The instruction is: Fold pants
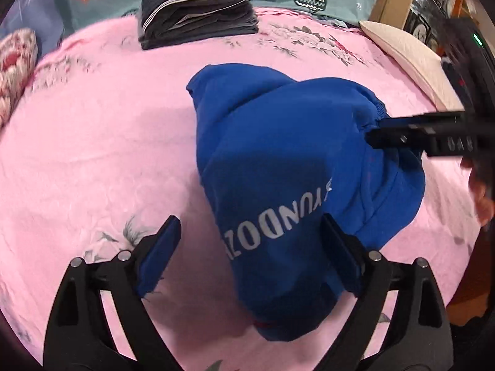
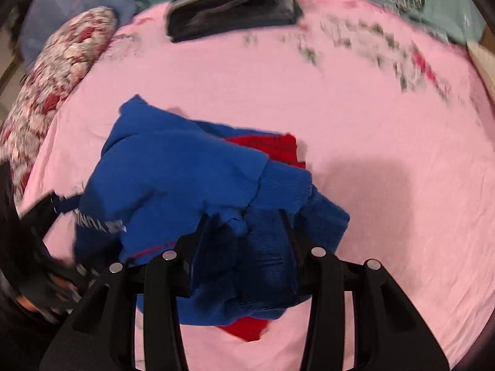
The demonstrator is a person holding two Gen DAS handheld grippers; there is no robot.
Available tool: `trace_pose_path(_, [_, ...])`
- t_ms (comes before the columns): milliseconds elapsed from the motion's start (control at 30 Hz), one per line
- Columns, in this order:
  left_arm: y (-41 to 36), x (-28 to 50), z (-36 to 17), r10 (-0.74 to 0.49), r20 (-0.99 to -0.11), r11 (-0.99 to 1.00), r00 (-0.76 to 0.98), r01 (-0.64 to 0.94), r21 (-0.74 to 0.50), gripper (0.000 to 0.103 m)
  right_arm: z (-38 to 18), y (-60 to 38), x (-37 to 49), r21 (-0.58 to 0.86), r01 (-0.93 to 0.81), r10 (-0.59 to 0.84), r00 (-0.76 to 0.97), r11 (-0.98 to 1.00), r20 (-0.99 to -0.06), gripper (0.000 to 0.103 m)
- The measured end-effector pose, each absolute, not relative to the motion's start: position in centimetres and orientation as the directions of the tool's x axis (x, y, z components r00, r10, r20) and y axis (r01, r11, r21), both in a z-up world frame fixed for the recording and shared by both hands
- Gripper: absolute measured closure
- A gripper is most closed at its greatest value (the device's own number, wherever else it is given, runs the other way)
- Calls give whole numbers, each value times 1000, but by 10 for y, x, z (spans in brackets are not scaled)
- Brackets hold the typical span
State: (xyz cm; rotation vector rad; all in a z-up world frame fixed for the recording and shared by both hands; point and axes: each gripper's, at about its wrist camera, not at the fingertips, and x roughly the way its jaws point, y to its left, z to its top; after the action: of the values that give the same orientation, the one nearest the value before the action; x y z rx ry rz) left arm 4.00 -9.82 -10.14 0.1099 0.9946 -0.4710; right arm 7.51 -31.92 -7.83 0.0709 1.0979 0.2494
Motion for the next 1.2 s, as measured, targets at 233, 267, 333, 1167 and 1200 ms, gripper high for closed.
trace_pose_path(233, [-105, 0, -67, -376, -776, 847, 506, 527, -67, 19, -4, -286, 72, 336, -325, 459, 472, 884, -753, 59])
trace_pose_path(267, [-108, -7, -66, -379, -767, 838, 517, 543, -48, 19, 1, -272, 79, 354, -354, 489, 445, 866, -750, 59])
trace_pose_path(333, [-115, -10, -73, -369, -777, 828, 510, 561, -25, 19, 3, -241, 99, 374, -398, 524, 390, 837, -758, 59])
trace_pose_path(1167, [-71, -9, -34, -425, -679, 837, 598, 546, -44, 17, 7, -247, 109, 149, -383, 318, 427, 912, -847, 59])
trace_pose_path(1200, [-71, -4, -28, -416, -665, 847, 620, 530, -37, 16, 2, -258, 96, 125, -371, 291, 433, 920, -853, 59])
